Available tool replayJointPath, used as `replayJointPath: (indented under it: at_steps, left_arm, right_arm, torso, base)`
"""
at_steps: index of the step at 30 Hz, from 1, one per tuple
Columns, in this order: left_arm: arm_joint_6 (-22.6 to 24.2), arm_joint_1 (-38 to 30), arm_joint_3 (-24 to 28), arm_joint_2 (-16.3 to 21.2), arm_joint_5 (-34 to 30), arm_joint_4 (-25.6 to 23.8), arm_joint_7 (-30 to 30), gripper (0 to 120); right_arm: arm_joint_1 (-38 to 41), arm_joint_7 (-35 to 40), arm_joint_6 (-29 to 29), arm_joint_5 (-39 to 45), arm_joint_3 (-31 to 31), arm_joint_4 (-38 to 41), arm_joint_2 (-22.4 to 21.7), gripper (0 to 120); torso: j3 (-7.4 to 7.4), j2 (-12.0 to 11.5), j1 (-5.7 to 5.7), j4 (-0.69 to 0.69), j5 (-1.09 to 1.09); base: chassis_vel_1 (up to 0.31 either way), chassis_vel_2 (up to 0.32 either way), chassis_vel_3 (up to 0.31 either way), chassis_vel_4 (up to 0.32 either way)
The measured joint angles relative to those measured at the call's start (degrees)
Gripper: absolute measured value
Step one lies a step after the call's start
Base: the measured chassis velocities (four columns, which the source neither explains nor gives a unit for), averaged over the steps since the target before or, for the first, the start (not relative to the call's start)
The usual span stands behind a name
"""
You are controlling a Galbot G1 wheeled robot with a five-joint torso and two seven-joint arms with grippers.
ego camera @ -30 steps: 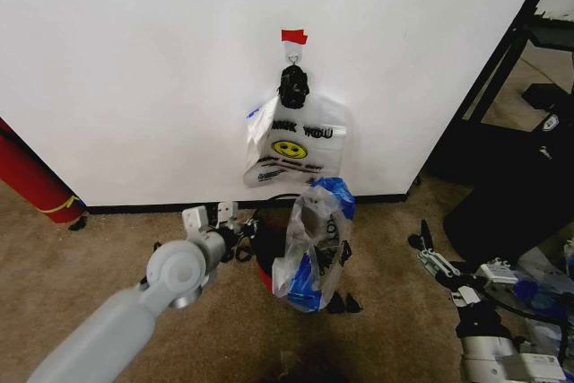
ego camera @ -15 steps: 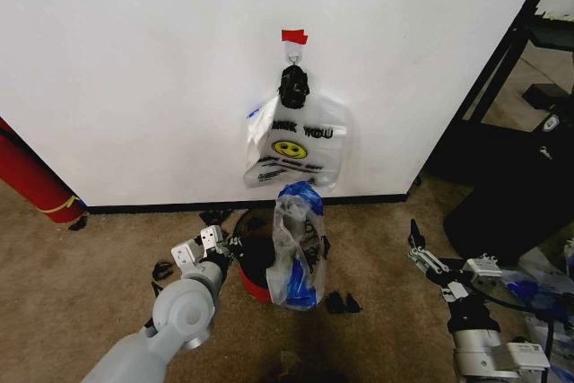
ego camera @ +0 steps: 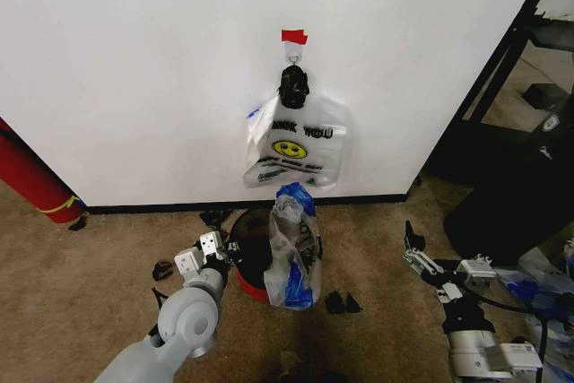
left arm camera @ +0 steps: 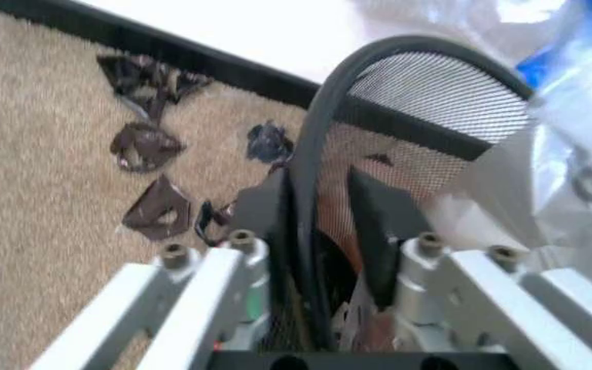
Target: Pick up the garbage bag from the wall and place it over the trash bin.
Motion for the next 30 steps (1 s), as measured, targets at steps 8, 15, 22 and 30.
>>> replayJointPath:
  at_steps: [8, 15, 22, 30]
  left_arm:
    - [1.0, 2.6, -0.6, 1.8, 5.2, -2.7, 2.7, 59]
    - [0.7, 5.0, -3.7, 3.6, 7.9, -7.3, 2.8, 83]
    - [-0.3, 7.3, -6.6, 5.2, 12.9, -12.2, 4.2, 100]
    - [-3.1, 9.6, -6.1, 5.7, 21.3, -16.4, 7.9, 100]
  right_arm:
    - [1.1, 1.0, -3.1, -1.3, -1.0, 0.3, -1.6, 100]
    - [3.9, 3.1, -8.2, -3.3, -2.7, 0.6, -4.8, 100]
    - [9.5, 3.0, -17.1, 1.9, -5.8, 1.6, -11.0, 100]
    - [14.6, 0.9, -27.3, 10.3, -8.9, 3.3, -17.9, 100]
  torso:
    - [0.00, 0.0, 0.00, 0.00, 0.00]
    - [0.00, 0.0, 0.00, 0.00, 0.00]
    - [0.00, 0.0, 0.00, 0.05, 0.00]
    - [0.00, 0.0, 0.00, -0.04, 0.00]
  base:
    - [0.000, 0.000, 0.000, 0.000]
    - [0.000, 0.000, 0.000, 0.000]
    - [0.000, 0.000, 0.000, 0.000]
    - [0.000, 0.000, 0.000, 0.000]
